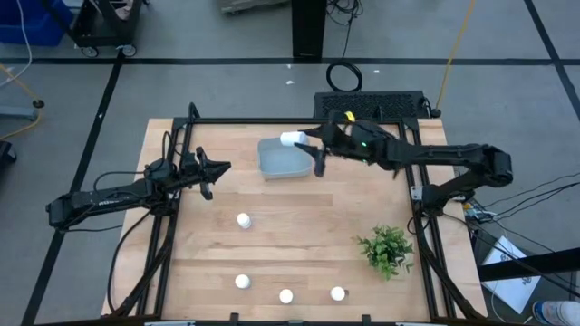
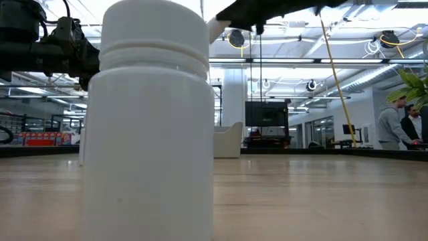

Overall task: Pick and place pill bottles into a basket
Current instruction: Put the white bottle into the gray bin

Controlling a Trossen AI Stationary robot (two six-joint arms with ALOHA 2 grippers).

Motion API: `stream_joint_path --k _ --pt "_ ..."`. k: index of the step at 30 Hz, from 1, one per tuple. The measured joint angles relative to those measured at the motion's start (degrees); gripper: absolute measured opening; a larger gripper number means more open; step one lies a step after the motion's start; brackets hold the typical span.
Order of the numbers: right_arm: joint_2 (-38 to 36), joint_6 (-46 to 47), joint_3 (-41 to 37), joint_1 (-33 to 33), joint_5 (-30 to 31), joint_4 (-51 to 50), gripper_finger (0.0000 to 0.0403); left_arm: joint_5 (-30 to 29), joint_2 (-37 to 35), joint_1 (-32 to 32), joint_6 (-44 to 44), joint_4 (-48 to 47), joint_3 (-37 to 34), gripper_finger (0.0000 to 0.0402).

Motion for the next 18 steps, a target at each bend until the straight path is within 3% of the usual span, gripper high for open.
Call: stream_joint_path --k 18 --pt "17.85 3.12 24.77 -8.85 -3.38 -28.91 0.0151 -1.47 0.00 0.00 0.44 -0.04 0.00 0.0042"
